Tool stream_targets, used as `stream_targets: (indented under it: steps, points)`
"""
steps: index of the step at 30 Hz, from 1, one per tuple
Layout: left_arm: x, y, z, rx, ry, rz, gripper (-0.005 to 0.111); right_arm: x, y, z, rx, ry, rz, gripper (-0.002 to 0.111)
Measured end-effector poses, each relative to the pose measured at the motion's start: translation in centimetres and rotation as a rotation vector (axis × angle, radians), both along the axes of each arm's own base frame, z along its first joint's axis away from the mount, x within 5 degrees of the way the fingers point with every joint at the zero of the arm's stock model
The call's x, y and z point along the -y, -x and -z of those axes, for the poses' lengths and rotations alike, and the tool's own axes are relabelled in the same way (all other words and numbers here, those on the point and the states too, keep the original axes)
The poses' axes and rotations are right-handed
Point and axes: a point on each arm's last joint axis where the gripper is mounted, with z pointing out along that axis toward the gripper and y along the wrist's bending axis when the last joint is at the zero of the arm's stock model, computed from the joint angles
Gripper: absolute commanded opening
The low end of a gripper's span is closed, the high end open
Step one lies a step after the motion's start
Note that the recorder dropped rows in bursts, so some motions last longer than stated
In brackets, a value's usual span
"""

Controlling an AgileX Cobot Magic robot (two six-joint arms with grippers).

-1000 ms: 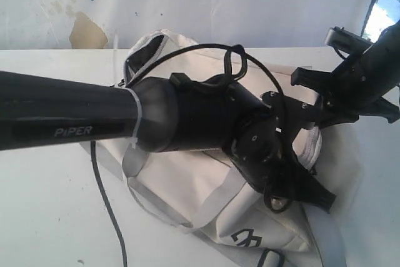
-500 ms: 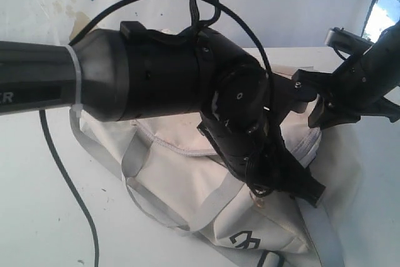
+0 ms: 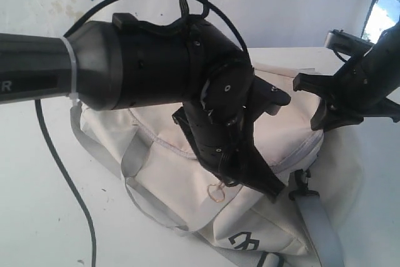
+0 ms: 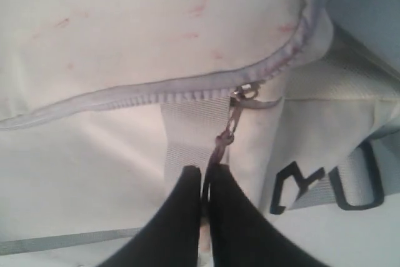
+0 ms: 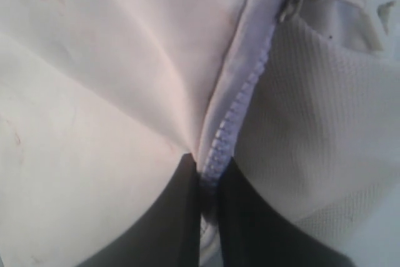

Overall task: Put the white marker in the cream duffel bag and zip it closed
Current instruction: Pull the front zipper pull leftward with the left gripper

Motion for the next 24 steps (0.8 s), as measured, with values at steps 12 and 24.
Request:
stream_targets:
  steps: [12, 24]
  points:
    - [-3.1, -4.1, -0.1, 0.058, -0.058, -0.080, 0.000, 0.1, 0.3, -1.0, 0.029, 0.002, -0.003, 0.000]
    - [-5.0, -6.1, 0.0, -0.076, 0.028, -0.083, 0.000, 0.1, 0.5, -1.5, 0.062, 0.021, -0.070, 0.000]
